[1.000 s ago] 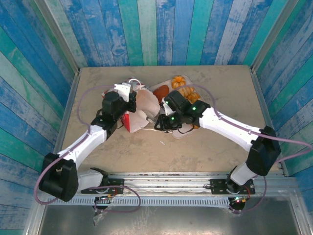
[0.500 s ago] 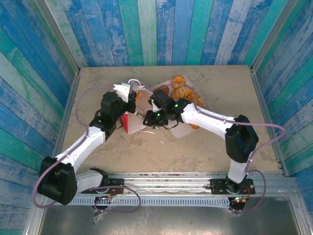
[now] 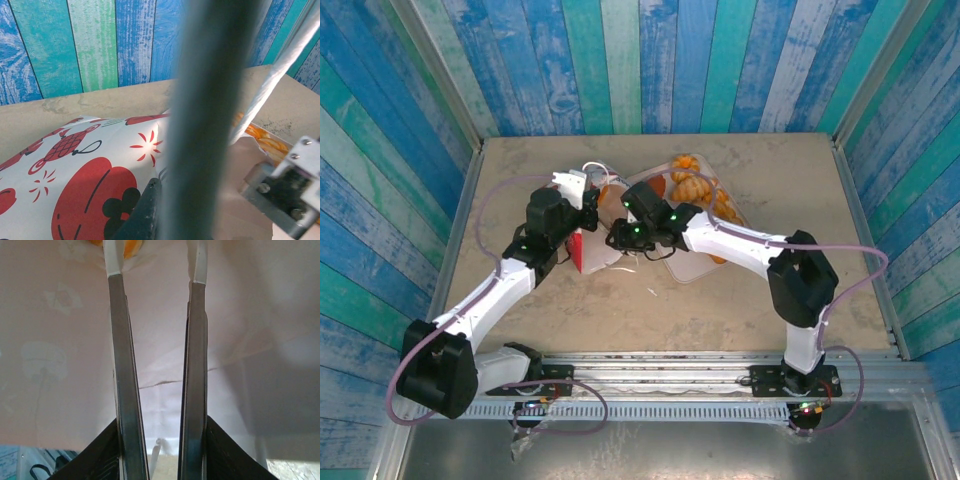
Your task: Take the fake bread out of the paper bag
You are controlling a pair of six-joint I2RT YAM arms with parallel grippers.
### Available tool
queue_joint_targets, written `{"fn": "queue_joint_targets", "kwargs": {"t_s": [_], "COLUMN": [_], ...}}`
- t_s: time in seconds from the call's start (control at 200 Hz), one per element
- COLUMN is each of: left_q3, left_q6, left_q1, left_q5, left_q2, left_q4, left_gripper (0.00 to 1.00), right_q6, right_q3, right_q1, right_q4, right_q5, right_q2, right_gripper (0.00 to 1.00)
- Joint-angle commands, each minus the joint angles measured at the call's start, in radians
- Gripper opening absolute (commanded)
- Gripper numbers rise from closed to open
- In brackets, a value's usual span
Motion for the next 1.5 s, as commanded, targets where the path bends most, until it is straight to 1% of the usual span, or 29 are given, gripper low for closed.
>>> {"fn": "queue_joint_targets", "kwargs": {"t_s": [0.0, 0.481, 0.646, 0.711, 0.836, 1.142, 1.493], "left_q3": [0.012, 0.009, 0.01, 0.011, 0.011, 0.011, 0.021], "left_q6": [-0.015, -0.022, -0.021, -0.019, -0.018, -0.019, -0.013], "left_q1": [0.001, 0.001, 0.001, 0.001, 0.002, 0.001, 0.002], "left_q5": [0.023, 0.024, 0.027, 0.029, 0.029, 0.027, 0.018], "left_q2": [-0.023, -0.015, -0.015, -0.014, -0.014, -0.015, -0.015], "left_q4": [0.002, 0.007, 0.006, 0.005, 0.005, 0.006, -0.004], "left_gripper": [0.07, 0.07, 0.07, 0.07, 0.07, 0.07, 0.08], "right_q6": [0.023, 0.014, 0.01, 0.007, 0.012, 0.056, 0.075], "right_q3": [0.041, 0.092, 0.149, 0.171, 0.19, 0.058, -0.039], "right_q1": [0.005, 0.018, 0.019, 0.02, 0.019, 0.001, -0.001], "right_q4": [0.059, 0.101, 0.081, 0.073, 0.037, 0.043, 0.058], "right_q5": [0.014, -0.002, -0.016, -0.019, 0.002, 0.024, 0.057], "right_q2": [0.028, 0.086, 0.14, 0.158, 0.175, 0.104, 0.011], "right_gripper": [0.4, 0.4, 0.4, 0.42, 0.4, 0.31, 0.32]}}
